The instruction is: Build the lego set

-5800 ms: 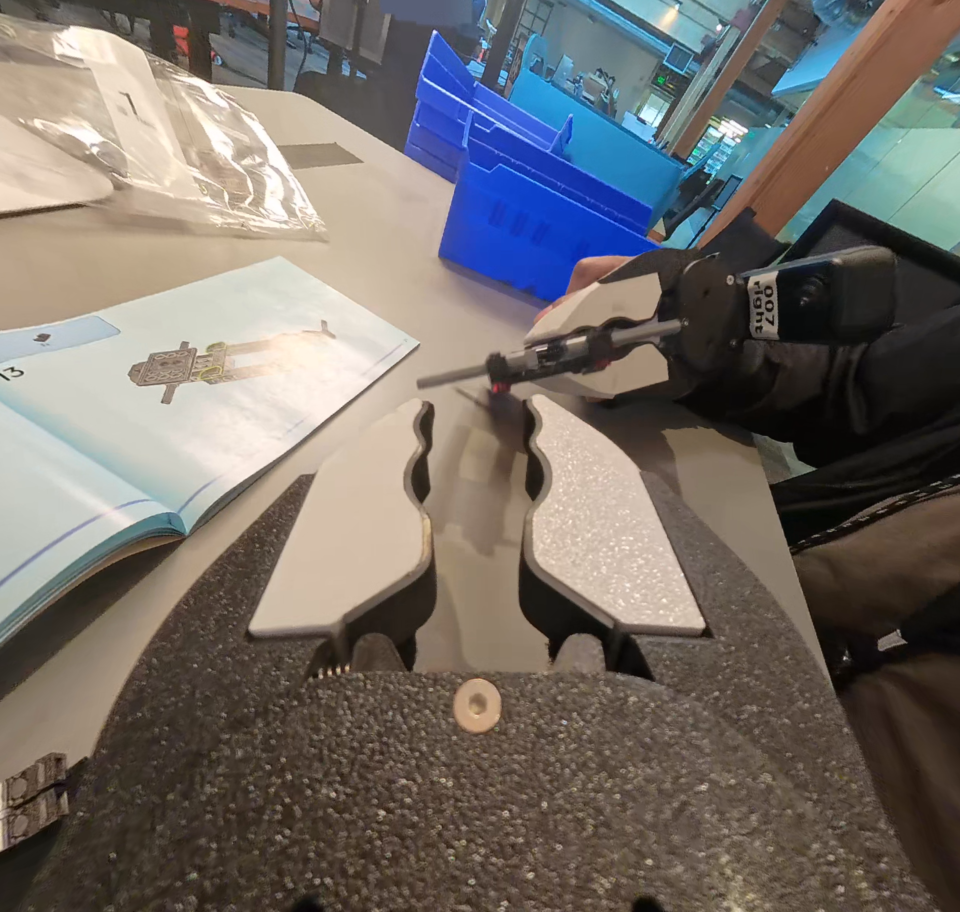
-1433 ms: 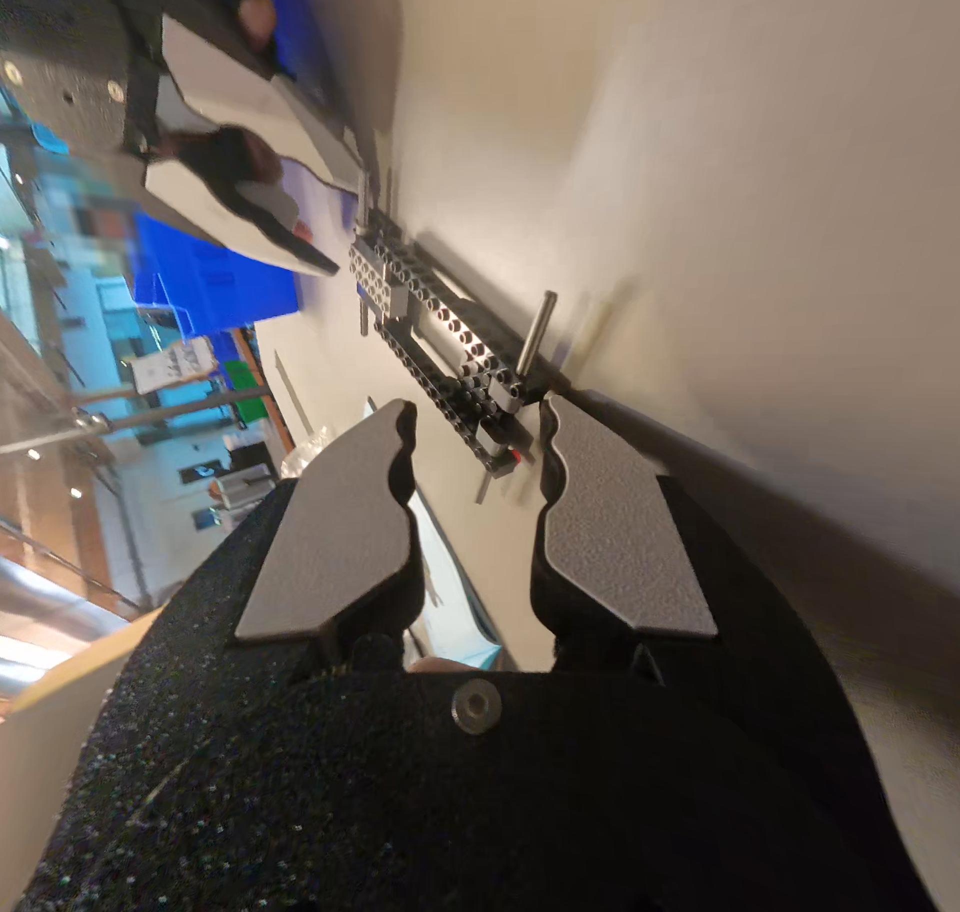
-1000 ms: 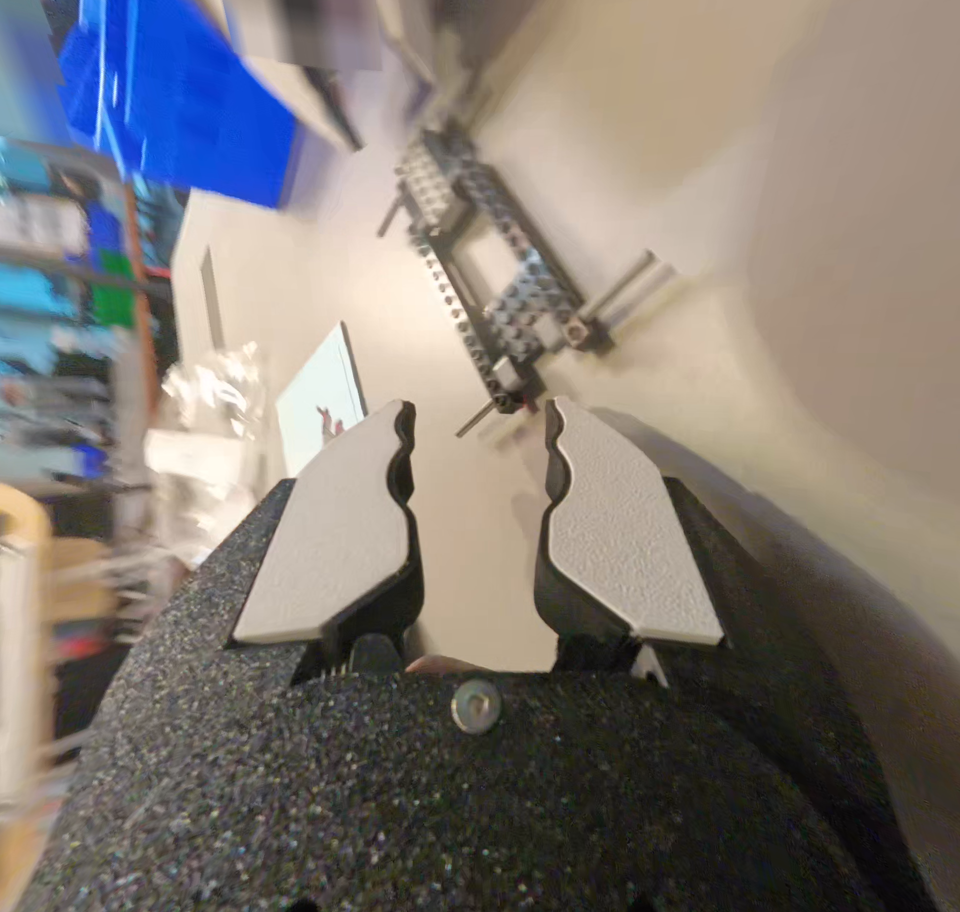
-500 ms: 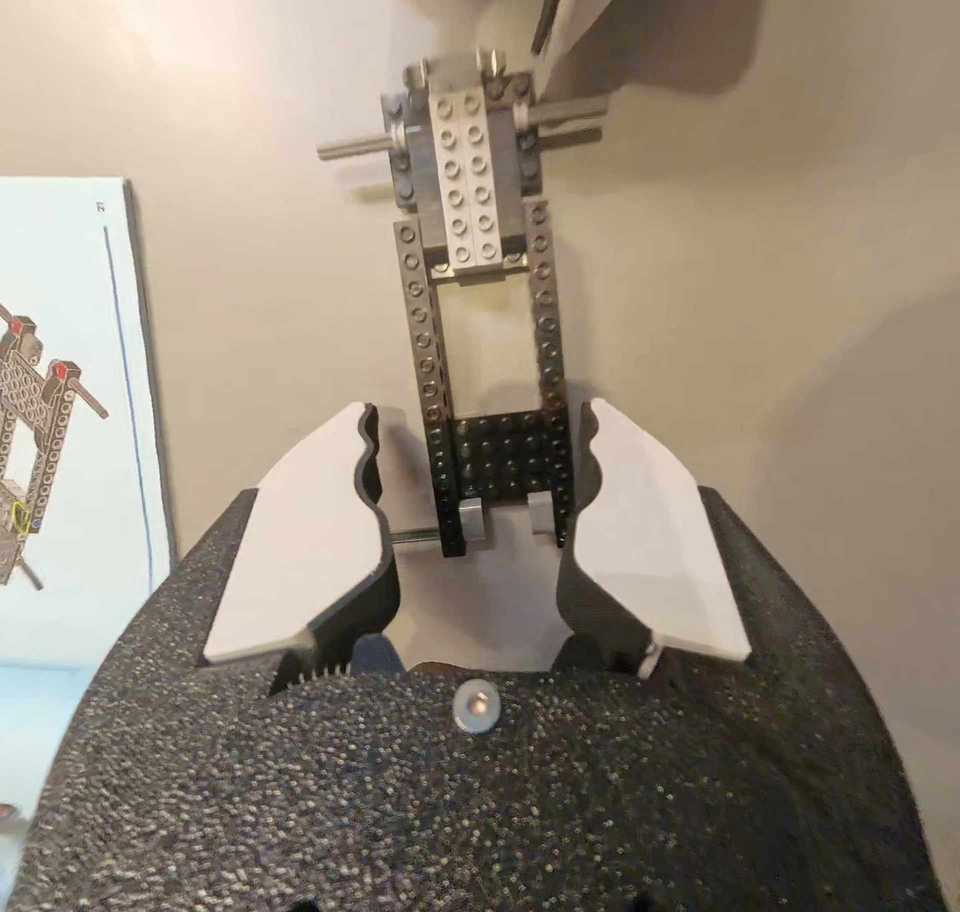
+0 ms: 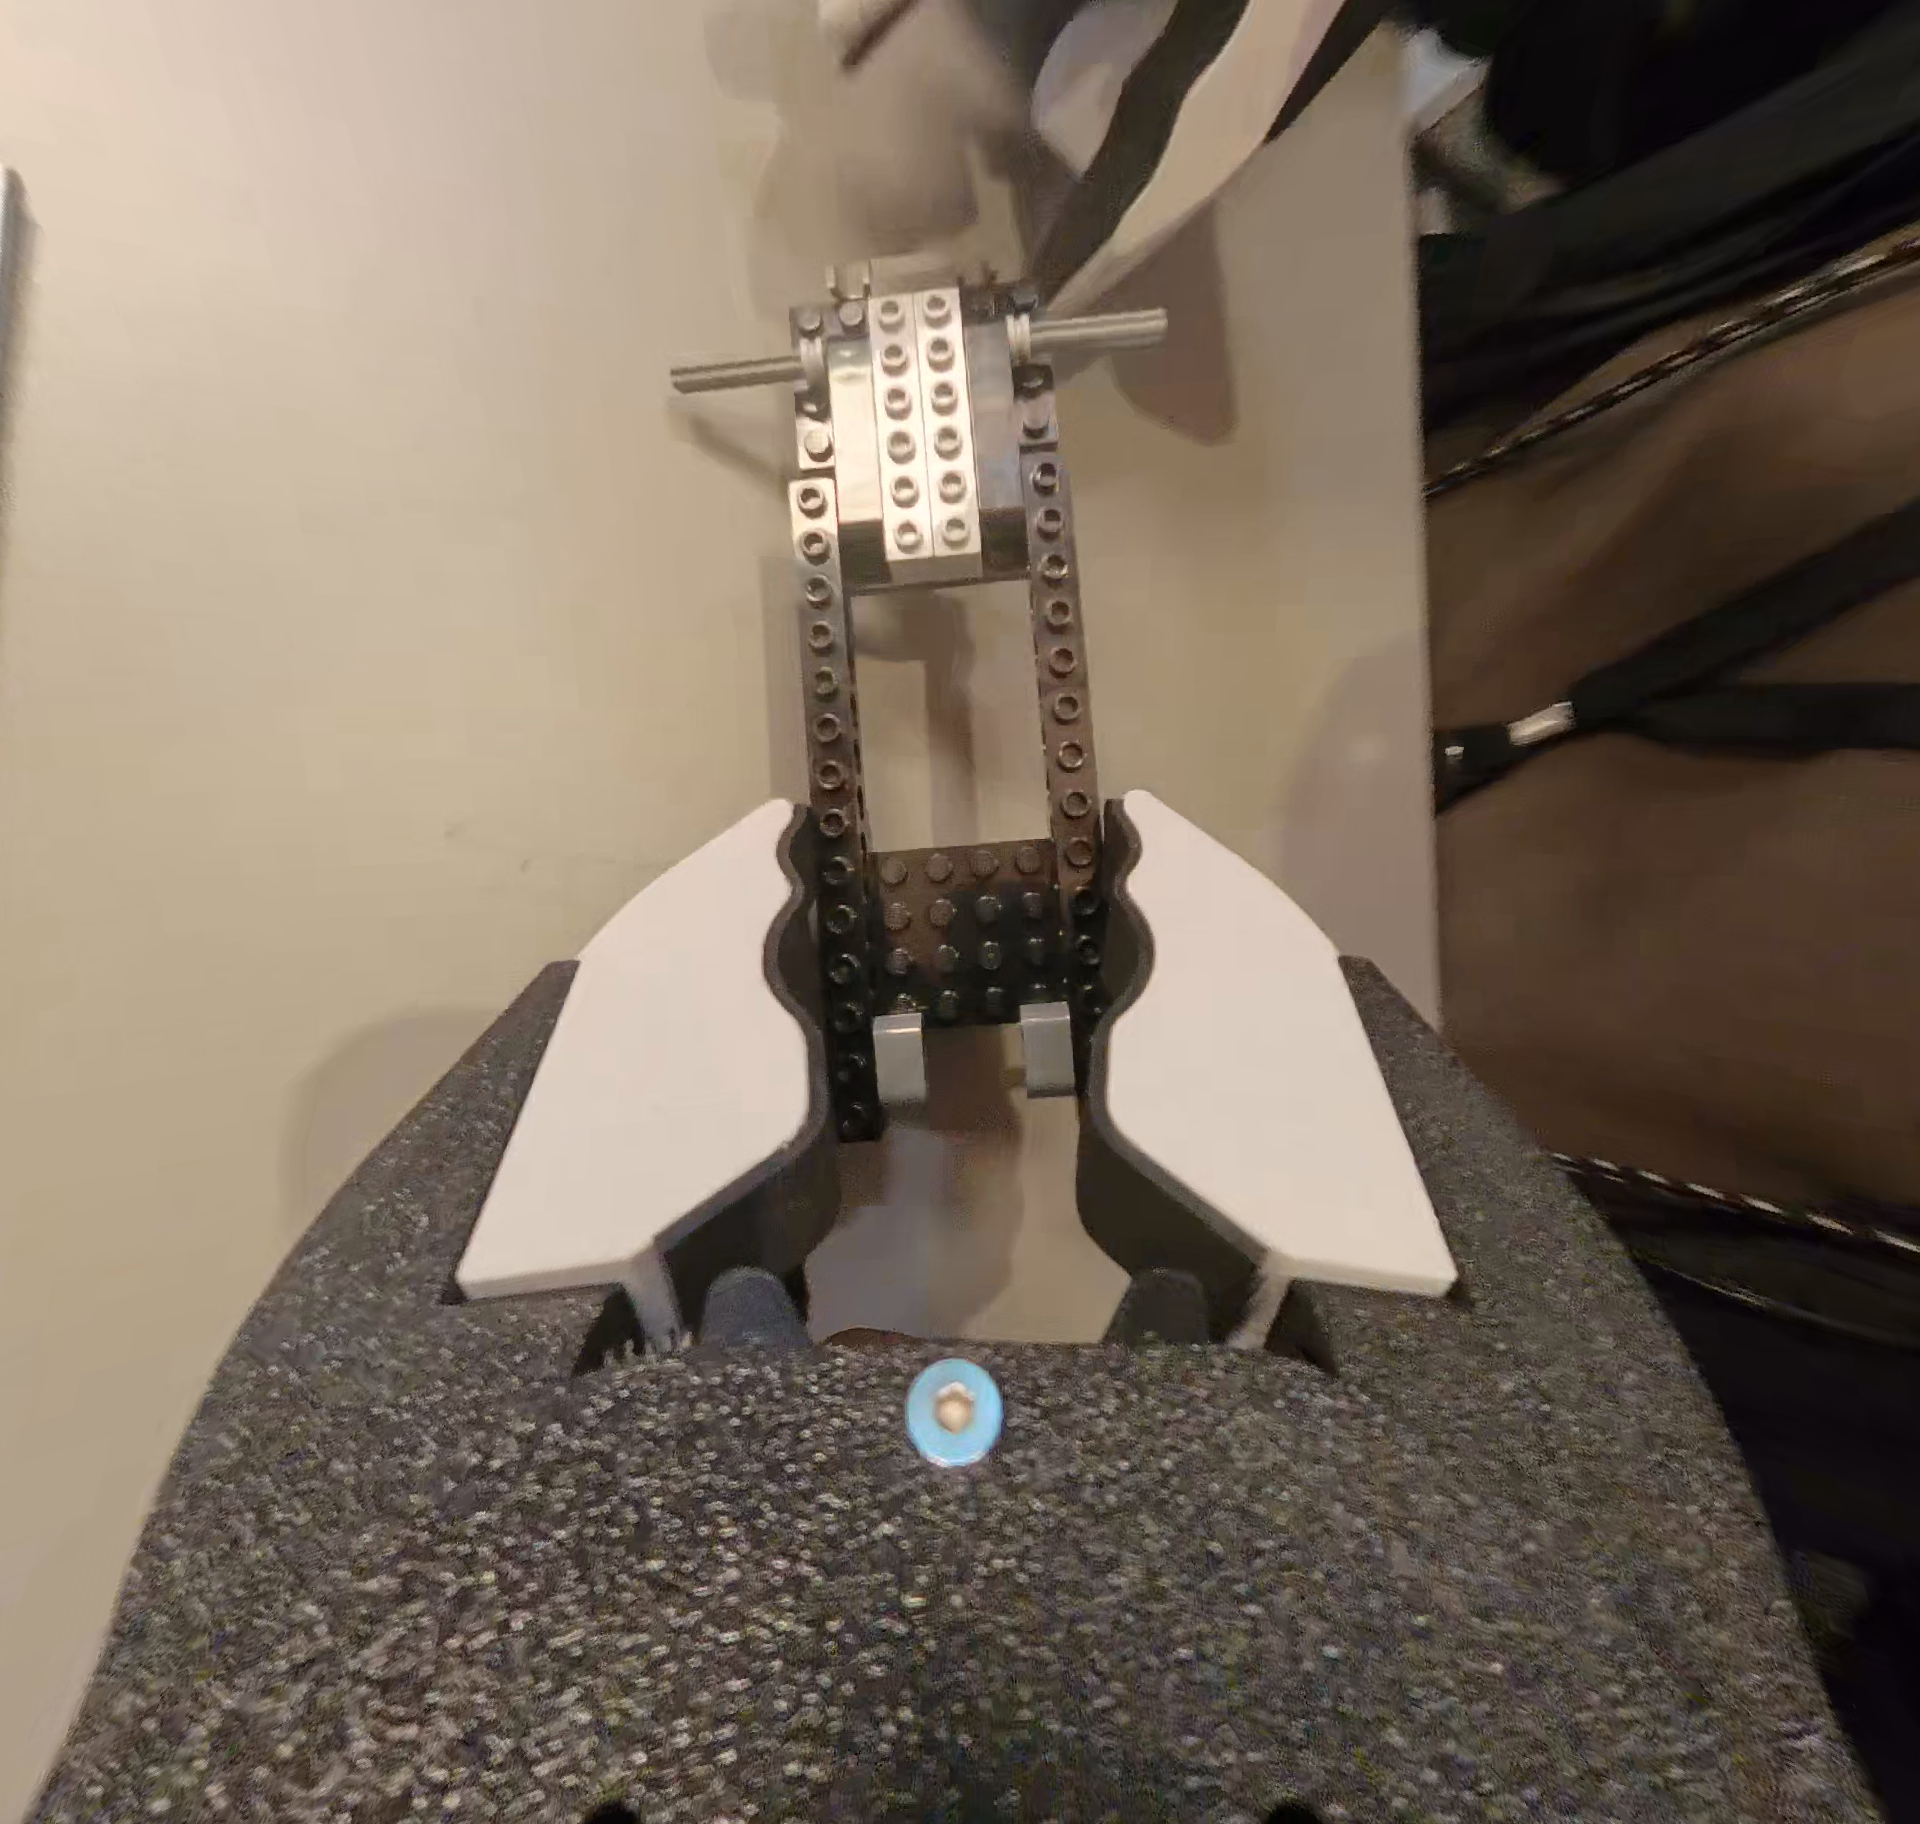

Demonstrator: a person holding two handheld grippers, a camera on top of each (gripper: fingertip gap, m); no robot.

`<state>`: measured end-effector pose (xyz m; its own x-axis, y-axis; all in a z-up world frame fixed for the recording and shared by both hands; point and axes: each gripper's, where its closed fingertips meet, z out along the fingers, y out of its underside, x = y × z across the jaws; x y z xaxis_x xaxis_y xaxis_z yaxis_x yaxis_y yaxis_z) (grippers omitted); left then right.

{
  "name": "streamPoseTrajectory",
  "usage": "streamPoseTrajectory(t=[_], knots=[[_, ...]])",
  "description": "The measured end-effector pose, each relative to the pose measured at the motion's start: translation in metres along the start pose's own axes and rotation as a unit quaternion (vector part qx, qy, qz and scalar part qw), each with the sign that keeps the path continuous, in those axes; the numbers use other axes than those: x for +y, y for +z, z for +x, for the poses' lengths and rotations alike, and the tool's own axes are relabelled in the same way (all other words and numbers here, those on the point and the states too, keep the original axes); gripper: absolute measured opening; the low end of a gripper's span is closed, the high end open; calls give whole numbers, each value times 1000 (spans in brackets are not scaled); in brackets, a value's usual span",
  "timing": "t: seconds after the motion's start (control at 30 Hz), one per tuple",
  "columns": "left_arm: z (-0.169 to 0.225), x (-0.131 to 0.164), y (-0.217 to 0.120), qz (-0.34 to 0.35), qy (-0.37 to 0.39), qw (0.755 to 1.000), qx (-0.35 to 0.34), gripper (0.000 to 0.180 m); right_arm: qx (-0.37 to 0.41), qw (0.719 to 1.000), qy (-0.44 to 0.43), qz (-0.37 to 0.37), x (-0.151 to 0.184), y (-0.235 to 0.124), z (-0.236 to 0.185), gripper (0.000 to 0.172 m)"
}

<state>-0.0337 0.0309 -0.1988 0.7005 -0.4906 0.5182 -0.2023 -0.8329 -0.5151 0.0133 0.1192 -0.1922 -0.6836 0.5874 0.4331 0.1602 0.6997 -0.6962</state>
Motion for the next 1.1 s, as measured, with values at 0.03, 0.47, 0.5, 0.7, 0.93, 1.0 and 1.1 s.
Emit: streamPoseTrajectory(t=[0.03, 0.47, 0.5, 0.7, 0.93, 1.0, 1.1], knots=[[5, -1, -3, 11, -7, 1000, 29, 53, -7, 1000, -5, 9, -3, 2, -3, 56], [21, -17, -26, 111, -17, 989, 97, 64, -48, 995, 39, 79, -44, 17, -8, 20], [18, -23, -38, 150, -8, 985, 86, 68, -65, 991, 83, 78, -44, 19, -7, 20], [-6, -26, -102, 337, 15, 941, -8, 72, -232, 855, 457, 75, -47, 29, 8, 21], [-28, 4, -86, 341, -12, 937, -71, 69, -278, 765, 580, 29, -27, 50, 12, 24], [-29, 6, -81, 325, -13, 942, -79, 69, -259, 786, 561, 16, -25, 52, 14, 26], [-34, 8, -74, 292, 3, 950, -110, 70, -208, 826, 525, 9, -20, 56, 25, 36]])
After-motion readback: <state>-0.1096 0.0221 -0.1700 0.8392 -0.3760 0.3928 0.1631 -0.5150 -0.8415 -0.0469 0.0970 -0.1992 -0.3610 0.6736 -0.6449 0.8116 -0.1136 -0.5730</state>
